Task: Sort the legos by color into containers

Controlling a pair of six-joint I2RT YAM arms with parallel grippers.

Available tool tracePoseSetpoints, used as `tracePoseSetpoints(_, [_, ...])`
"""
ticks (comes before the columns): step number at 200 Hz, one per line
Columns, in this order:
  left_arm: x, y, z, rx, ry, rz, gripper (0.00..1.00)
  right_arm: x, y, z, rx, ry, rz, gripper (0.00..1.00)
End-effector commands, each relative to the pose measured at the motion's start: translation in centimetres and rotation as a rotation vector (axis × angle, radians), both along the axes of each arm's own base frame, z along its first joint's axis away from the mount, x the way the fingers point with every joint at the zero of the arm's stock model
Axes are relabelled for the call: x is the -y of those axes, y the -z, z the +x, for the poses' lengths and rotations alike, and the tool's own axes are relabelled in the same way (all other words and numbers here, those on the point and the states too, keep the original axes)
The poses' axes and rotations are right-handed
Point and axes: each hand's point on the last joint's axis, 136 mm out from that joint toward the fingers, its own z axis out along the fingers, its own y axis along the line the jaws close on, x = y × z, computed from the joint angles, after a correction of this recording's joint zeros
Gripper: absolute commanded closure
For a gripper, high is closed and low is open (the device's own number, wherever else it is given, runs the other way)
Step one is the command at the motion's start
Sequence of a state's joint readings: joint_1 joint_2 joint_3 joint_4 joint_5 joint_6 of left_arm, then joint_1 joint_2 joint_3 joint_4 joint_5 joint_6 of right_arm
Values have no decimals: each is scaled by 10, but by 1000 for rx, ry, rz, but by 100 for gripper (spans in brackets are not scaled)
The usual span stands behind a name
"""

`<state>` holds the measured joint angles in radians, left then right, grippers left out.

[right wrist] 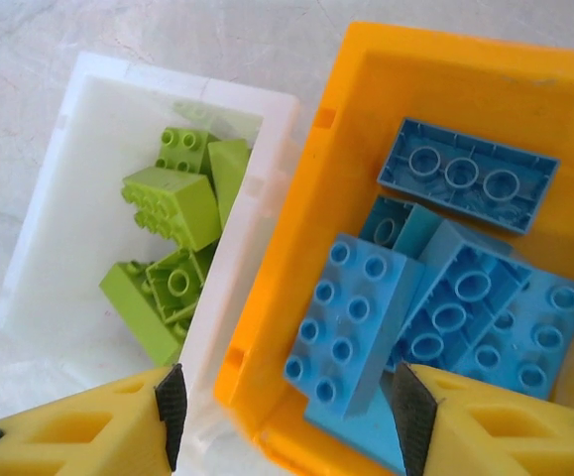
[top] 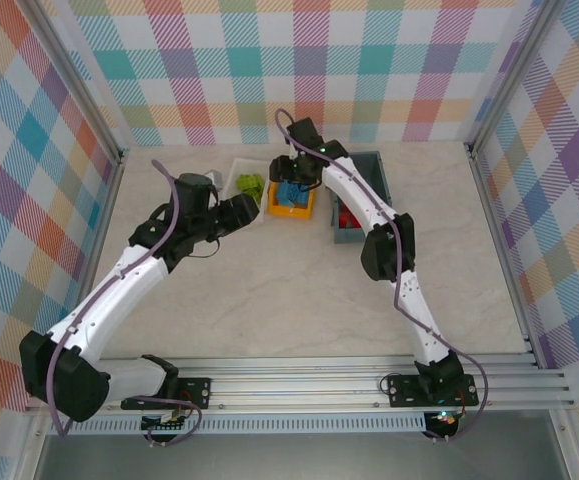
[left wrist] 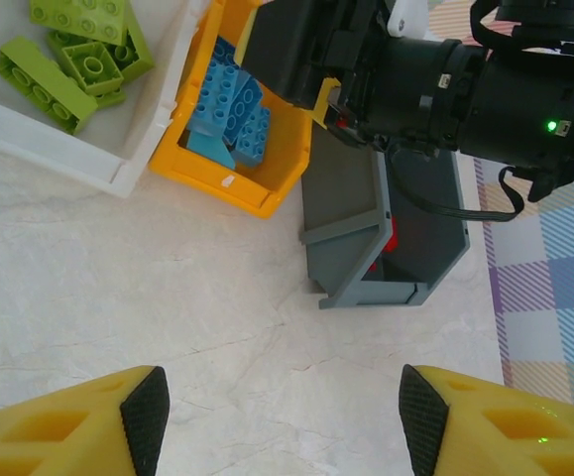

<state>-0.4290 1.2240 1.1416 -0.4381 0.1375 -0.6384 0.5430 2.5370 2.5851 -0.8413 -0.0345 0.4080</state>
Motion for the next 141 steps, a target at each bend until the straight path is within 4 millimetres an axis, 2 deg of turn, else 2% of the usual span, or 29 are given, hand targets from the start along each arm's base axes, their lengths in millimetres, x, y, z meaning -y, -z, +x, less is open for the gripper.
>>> tracePoseSetpoints(1, [-16,-6,-10,-6,-27,29,30,3,-91,-13,178,-20,53,41])
tracePoseSetpoints(12, [-26,-1,-13,-41,-51,27,26,12,-102,-23,210,-15,51,40])
tracePoseSetpoints(14, [-29,1,-13,-49,-58,24,26,16,-112,-27,224,-12,56,40])
tracePoseSetpoints(16, [-31,2,-13,-59,-65,17,25,16,-109,-27,229,-12,55,40])
tracePoseSetpoints(17, [-32,3,-13,-62,-68,14,25,19,-115,-31,234,-11,56,40])
tracePoseSetpoints(32, [-54,12,-13,-112,-134,-52,19,39,-130,-52,289,3,50,37])
tracePoseSetpoints(37, [-62,16,-14,-125,-153,-71,3,47,-132,-61,304,8,43,36])
tracePoseSetpoints(39, [-65,16,-14,-128,-161,-79,1,50,-132,-64,308,10,39,35])
tracePoseSetpoints(58, [-89,20,-19,-139,-206,-105,0,88,-138,-102,365,46,-1,25])
tracePoseSetpoints(62, [-94,21,-21,-136,-217,-95,0,97,-137,-112,377,54,-11,18])
tracePoseSetpoints(63, [-95,21,-22,-135,-218,-90,0,99,-134,-114,375,55,-15,9])
tracePoseSetpoints(64, [-96,21,-23,-136,-219,-86,0,102,-135,-117,380,58,-17,5])
tracePoseSetpoints(67, [-99,22,-24,-131,-225,-72,0,107,-135,-123,394,63,-20,0])
tracePoseSetpoints(82, [-115,24,-34,-99,-252,31,0,147,-128,-157,431,129,-70,0])
tracePoseSetpoints(102, [-142,35,-47,-76,-330,168,0,211,-121,-199,476,307,-150,0])
tracePoseSetpoints(111, [-165,44,-55,-86,-437,244,0,246,-117,-216,479,443,-200,0])
tracePoseSetpoints(123, [-206,57,-70,-91,-654,361,0,289,-107,-235,482,598,-291,0])
tracePoseSetpoints(130, [-224,64,-76,-62,-743,417,0,303,-98,-243,487,627,-328,0])
tracePoseSetpoints(141, [-234,75,-75,23,-762,481,0,311,-87,-246,542,596,-356,0])
